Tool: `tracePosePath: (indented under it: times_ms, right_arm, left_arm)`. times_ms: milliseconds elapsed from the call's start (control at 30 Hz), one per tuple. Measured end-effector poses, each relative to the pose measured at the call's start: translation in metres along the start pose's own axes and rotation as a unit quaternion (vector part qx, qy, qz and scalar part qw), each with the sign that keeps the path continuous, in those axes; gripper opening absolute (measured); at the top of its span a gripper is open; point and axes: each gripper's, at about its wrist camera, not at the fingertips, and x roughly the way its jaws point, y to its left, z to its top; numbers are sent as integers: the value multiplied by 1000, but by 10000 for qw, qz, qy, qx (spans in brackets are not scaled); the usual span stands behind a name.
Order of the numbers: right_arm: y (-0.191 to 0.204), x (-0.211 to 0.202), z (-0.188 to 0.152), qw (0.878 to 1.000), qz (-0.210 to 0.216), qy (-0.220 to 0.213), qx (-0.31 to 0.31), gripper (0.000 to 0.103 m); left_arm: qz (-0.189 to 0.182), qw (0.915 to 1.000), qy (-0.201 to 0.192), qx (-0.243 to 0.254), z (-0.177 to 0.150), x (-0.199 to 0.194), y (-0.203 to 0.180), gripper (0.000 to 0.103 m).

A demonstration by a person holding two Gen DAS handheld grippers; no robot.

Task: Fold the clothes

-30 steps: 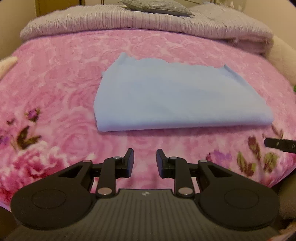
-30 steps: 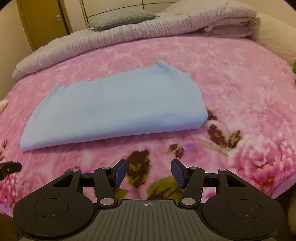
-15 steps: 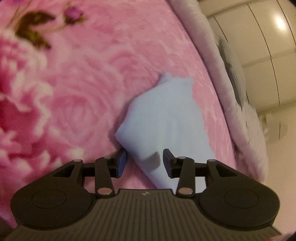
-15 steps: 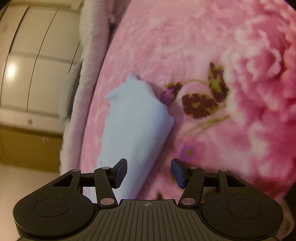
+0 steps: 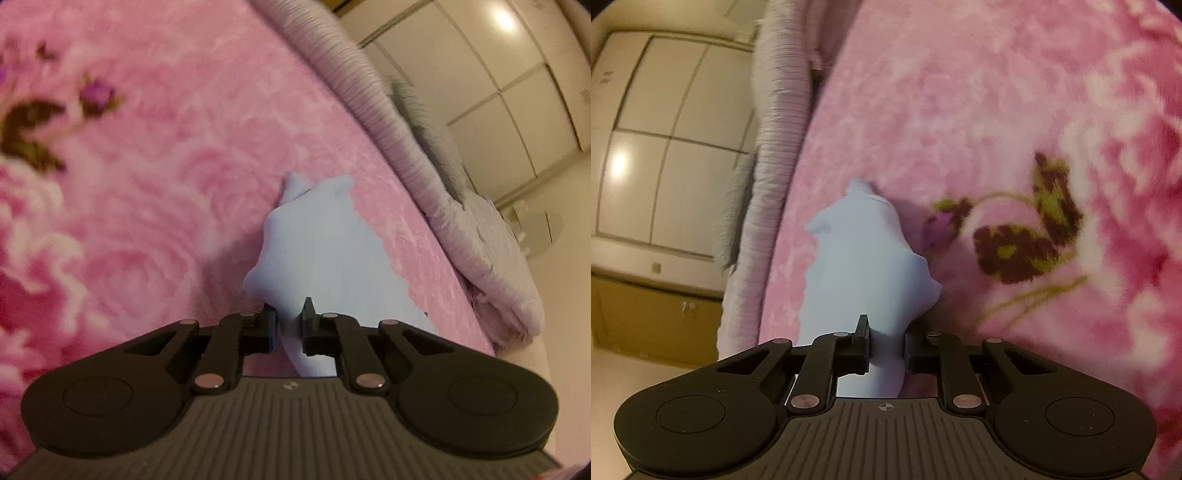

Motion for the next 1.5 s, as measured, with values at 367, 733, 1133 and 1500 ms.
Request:
tracePosePath:
  times_ms: [367,733,1133,1500]
  right_arm:
    - [-18,-82,-19,9993,-233,269,-121,16]
    - [7,-117,-14,9686,-1159,174,-2193,40]
    - [71,-36,23,8994,-683,698,-4260,40]
    - [81,74,58,8859,-498,1197,-4454,36]
  left_arm:
    - [-203,9991,360,125,-28,-81,23,9]
    - [416,9883,571,1354,-3,-109,26,20]
    - [69,9525,999,2876,51,1,-53,32]
    - [-60,9493,1252,2883,80,101,-52,7]
